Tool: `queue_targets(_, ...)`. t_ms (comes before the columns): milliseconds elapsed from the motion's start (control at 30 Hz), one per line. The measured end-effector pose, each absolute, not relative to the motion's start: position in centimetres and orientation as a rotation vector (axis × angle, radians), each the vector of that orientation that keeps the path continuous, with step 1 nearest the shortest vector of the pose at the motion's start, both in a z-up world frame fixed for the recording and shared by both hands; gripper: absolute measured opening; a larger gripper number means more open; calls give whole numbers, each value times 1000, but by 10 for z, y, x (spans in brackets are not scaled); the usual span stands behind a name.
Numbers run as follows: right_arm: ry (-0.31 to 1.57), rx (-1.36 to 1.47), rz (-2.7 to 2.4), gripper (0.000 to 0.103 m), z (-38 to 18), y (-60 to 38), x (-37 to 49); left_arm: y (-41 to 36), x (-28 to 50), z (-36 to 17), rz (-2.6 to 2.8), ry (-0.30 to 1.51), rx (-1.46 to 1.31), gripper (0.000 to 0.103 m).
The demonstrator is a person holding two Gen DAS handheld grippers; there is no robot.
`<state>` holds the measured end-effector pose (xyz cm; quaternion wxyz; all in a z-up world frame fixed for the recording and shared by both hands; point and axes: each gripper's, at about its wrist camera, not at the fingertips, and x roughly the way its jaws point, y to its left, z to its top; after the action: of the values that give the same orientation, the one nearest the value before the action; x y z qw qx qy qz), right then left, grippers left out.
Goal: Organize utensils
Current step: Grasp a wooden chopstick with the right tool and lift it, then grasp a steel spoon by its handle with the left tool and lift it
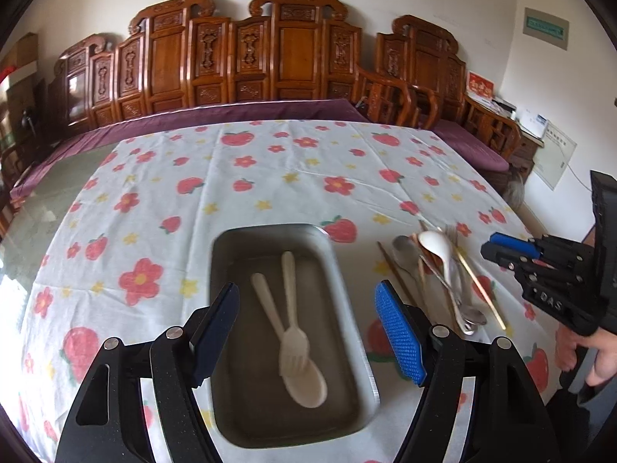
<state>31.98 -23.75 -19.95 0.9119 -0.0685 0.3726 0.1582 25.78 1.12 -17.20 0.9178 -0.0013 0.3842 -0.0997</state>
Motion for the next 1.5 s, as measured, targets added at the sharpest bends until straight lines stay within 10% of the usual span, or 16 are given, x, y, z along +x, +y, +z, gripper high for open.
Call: queue_targets(1500, 947, -77, 192, 6, -269, -310, 347, -107, 273, -225, -320, 908, 113, 59)
